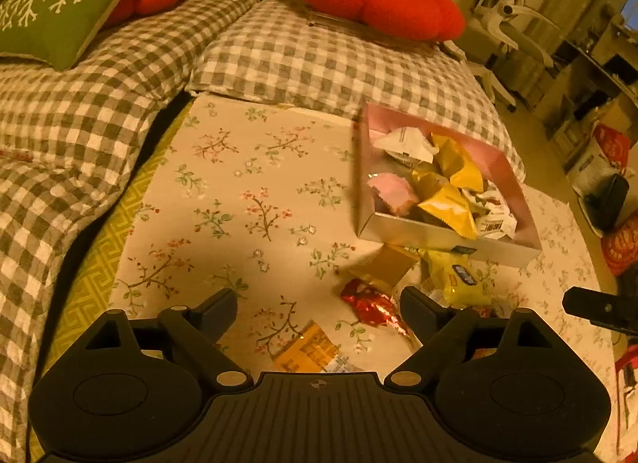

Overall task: Organize snacks
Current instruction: 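Move both tools back to the snack pile beside the box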

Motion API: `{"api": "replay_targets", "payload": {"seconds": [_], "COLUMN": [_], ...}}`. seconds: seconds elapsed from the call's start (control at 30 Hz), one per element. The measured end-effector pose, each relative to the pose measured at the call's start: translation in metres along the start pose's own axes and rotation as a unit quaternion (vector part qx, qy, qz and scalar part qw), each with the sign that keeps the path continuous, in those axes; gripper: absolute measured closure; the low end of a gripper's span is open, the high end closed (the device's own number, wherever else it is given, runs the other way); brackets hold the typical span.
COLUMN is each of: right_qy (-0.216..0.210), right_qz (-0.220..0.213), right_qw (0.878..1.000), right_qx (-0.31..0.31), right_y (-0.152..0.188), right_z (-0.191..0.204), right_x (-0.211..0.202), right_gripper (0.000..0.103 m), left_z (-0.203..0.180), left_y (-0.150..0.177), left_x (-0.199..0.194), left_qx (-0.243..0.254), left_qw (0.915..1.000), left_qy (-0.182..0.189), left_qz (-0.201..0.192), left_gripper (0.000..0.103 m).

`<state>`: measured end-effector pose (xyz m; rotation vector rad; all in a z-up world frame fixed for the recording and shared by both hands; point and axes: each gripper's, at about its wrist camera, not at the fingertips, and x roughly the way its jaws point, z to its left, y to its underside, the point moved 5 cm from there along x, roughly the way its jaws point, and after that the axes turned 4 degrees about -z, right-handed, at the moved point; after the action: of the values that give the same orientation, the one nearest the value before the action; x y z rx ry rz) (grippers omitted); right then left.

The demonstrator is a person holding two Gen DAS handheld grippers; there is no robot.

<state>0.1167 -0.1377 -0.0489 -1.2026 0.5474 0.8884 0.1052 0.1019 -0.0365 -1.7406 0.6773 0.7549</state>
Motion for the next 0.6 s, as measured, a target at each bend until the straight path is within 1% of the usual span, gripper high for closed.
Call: {"api": "replay_targets", "payload": {"seconds": [0.1, 0.23, 0.33, 0.47, 0.53, 0.6], "right_qy": [-0.011, -0.017, -0.019, -0.018, -0.018, -0.018], "right_qz": [0.018, 0.039, 0.05, 0.063, 0.065, 0.067], "right_qw": [1.0, 0.998, 0.996, 0.993, 0.992, 0.991], "right_qx": [-0.008, -0.042, -0.065, -0.094, -0.103, -0.114], "right_y": [0.006, 0.015, 0.021, 0.028, 0.03, 0.033], "right_z": [0.006, 0.017, 0.021, 0.026, 0.029, 0.032], "right_x": [0.006, 0.014, 0.018, 0.021, 0.022, 0.023], "right_gripper": [0.013, 0.013, 0.014, 0.016, 0.016, 0.017], "left_z": [-0.007, -0.01, -0.002, 0.011, 0.015, 0.014], "left_y": [0.006, 0.019, 0.03, 0.043, 0.047, 0.05], "left_x": [0.005, 0.013, 0.018, 0.025, 0.029, 0.034], "left_qx": [0.012, -0.001, -0.037, -0.103, -0.119, -0.124], "left_qw": [0.9999, 0.9993, 0.9978, 0.9912, 0.9889, 0.9878], "left_qy": [0.003, 0.009, 0.001, -0.003, -0.012, -0.022], "left_qz": [0.01, 0.036, 0.056, 0.084, 0.089, 0.092], "left_gripper": [0.013, 0.013, 0.013, 0.013, 0.013, 0.013]}}
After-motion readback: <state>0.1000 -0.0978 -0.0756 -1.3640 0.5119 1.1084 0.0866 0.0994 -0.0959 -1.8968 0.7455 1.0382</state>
